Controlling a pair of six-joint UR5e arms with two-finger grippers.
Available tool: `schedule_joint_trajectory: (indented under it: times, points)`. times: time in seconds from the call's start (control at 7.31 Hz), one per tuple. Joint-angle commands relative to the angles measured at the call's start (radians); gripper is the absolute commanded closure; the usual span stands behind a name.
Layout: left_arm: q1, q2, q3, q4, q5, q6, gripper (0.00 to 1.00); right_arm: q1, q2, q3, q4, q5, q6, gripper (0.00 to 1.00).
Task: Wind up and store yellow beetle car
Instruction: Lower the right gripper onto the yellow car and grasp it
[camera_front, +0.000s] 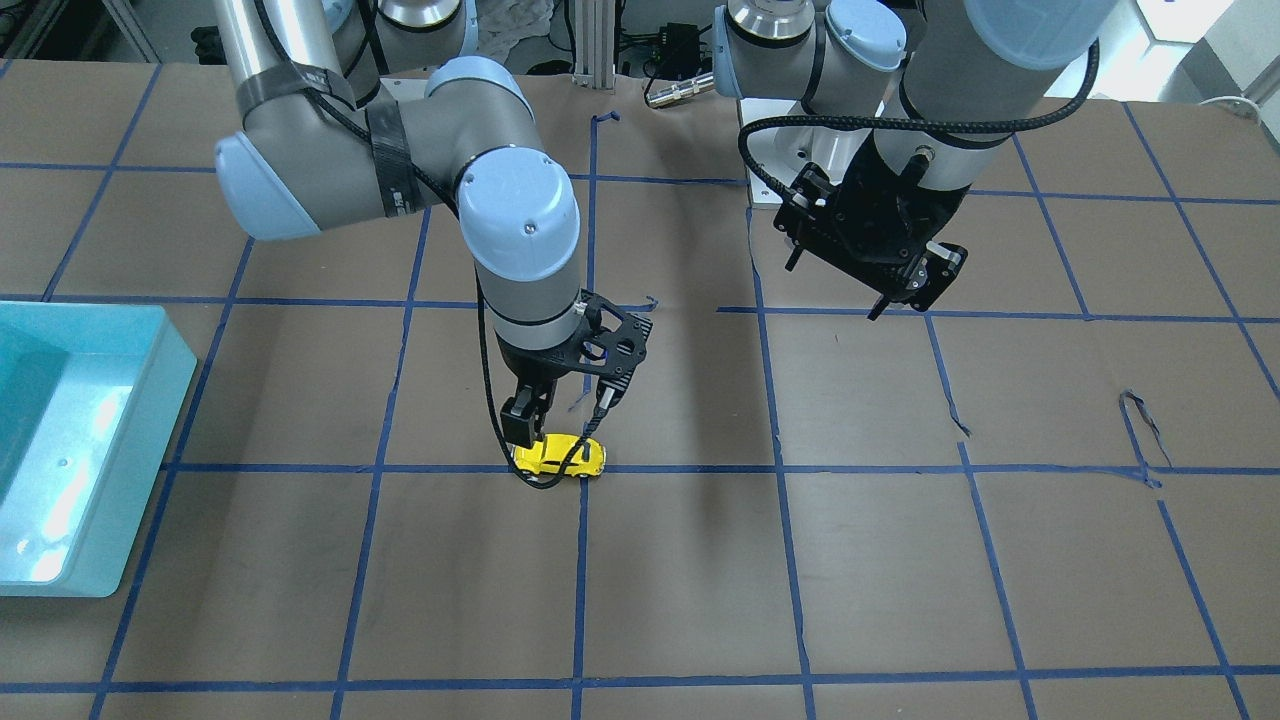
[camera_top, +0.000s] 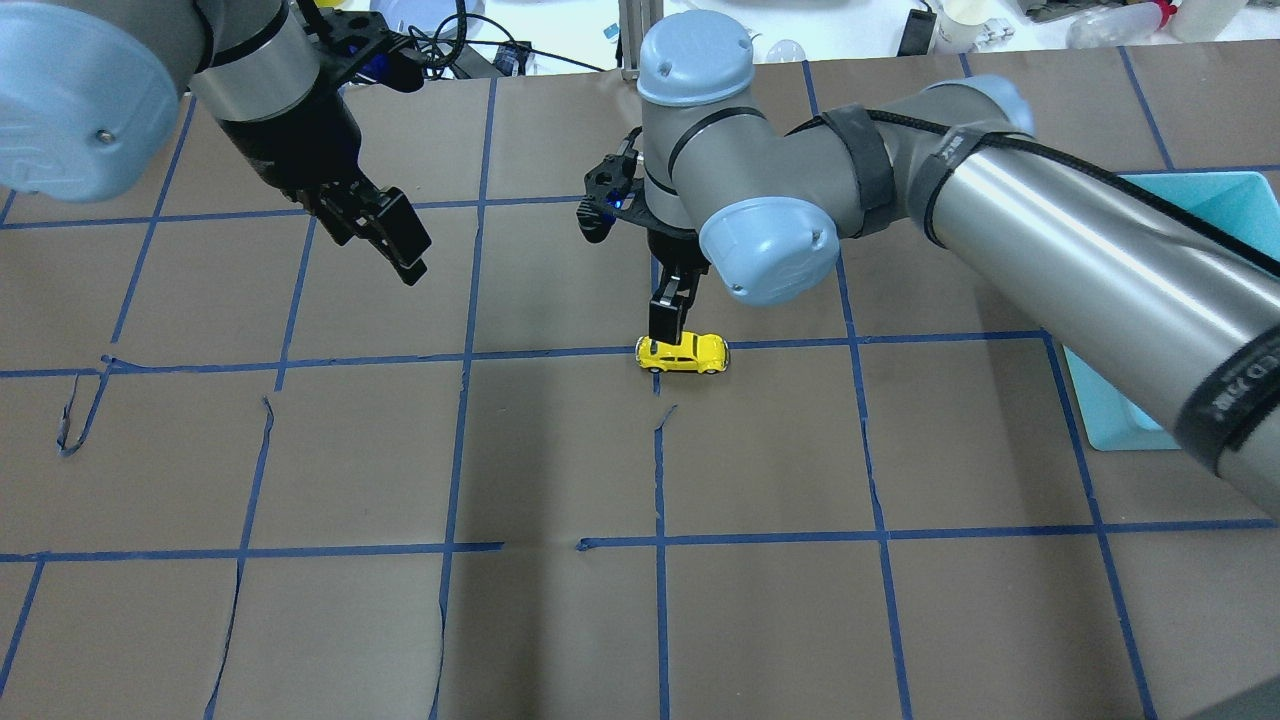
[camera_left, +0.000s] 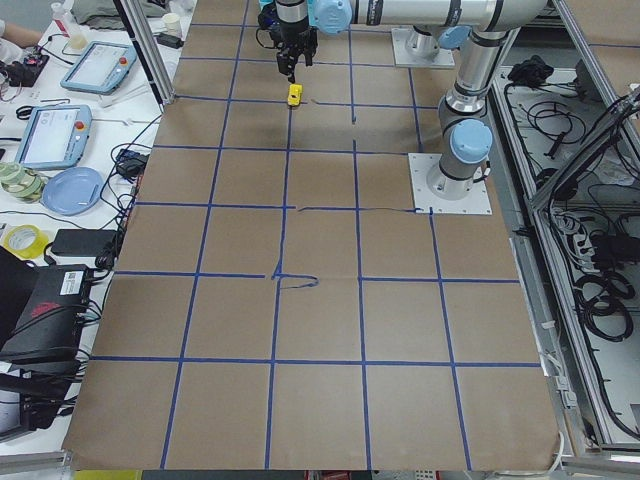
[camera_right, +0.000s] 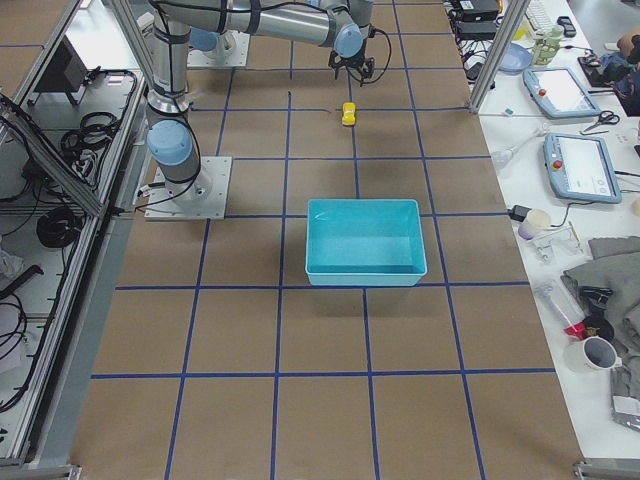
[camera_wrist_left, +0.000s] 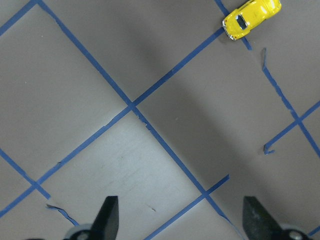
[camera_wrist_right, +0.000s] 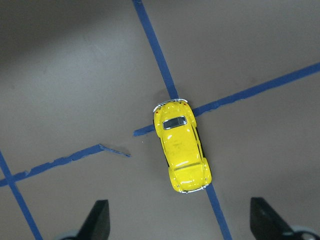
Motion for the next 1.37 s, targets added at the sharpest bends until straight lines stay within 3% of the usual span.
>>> schedule_joint_trajectory:
  times: [0.0,0.41,0.68,0.82,0.96,1.09,1.23]
  points:
    - [-0.008,0.026,0.0,0.002,0.004,-0.234,0.07,0.01,0.076,0.0,-0.069,-0.012,-0.17,0.0]
    - [-0.023,0.069,-0.001,0.022,0.099,-0.432,0.04,0.022,0.129,0.049,-0.176,-0.017,-0.201,0.0]
    - [-0.027,0.067,-0.007,0.128,0.108,-0.436,0.04,0.025,0.135,0.104,-0.257,-0.017,-0.204,0.0]
    - [-0.027,0.063,-0.012,0.154,0.106,-0.436,0.04,0.023,0.135,0.107,-0.258,-0.017,-0.212,0.13]
    - [-0.015,0.066,-0.01,0.155,0.102,-0.431,0.04,0.023,0.135,0.11,-0.259,-0.017,-0.224,0.34]
    - [-0.019,0.07,-0.01,0.155,0.106,-0.434,0.04,0.023,0.135,0.111,-0.275,-0.023,-0.255,0.67]
    - [-0.018,0.071,-0.009,0.155,0.103,-0.433,0.04,0.023,0.132,0.114,-0.296,-0.029,-0.263,0.91]
